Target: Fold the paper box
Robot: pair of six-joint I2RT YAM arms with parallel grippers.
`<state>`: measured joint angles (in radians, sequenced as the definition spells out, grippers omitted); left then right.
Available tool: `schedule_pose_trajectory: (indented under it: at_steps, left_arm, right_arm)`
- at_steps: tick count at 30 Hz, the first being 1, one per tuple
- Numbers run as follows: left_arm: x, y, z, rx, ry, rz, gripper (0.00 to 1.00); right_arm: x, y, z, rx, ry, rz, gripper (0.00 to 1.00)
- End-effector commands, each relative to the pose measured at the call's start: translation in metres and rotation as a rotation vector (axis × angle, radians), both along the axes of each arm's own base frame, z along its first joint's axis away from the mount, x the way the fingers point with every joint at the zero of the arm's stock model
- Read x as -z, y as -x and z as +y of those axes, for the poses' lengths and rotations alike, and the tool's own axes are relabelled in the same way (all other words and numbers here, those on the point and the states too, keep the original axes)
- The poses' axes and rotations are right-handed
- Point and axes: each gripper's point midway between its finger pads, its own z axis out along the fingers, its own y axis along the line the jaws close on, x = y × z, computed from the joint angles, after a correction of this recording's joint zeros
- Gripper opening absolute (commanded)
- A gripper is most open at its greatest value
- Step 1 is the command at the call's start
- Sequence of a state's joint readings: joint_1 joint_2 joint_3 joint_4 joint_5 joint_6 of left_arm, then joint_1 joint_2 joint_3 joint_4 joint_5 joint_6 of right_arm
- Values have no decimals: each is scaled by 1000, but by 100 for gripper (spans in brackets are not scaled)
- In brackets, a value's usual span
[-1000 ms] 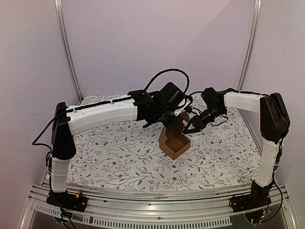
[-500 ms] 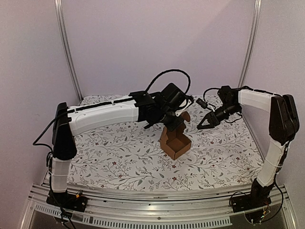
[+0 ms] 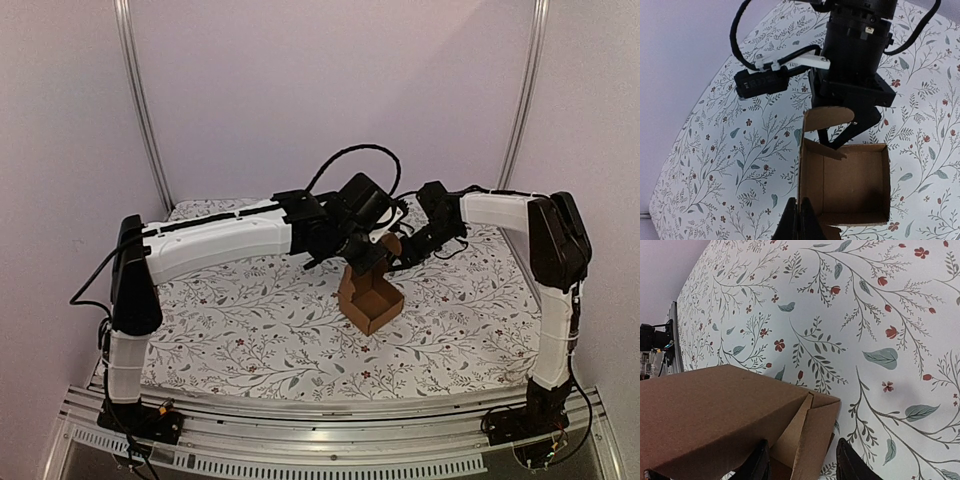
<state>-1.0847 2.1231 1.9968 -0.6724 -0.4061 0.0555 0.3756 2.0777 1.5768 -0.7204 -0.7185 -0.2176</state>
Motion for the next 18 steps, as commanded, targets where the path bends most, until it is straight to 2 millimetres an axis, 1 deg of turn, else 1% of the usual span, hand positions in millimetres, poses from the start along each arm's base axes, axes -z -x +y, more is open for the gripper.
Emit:
schedule_pose_trajectory:
  at_steps: [1,6,9,12,15,18]
  left_arm:
    - [12,9,-12,20,0,27,0]
    - [14,18,-18,34,-5,25,0]
    - [15,24,-22,45,-7,26,0]
    - [15,31,-25,55,-17,18,0]
    - [16,39,-30,70,-31,3,0]
    - [20,42,-31,78,-64,-19,0]
  right_arm:
    - [13,11,-7,1,52,49,44]
    - [22,21,-14,-12,86,65,44]
    - [21,23,-20,-2,99,73,45]
    - [14,24,-34,20,97,78,45]
    - [7,27,-52,50,98,76,45]
    - [-1,32,-73,86,109,77,46]
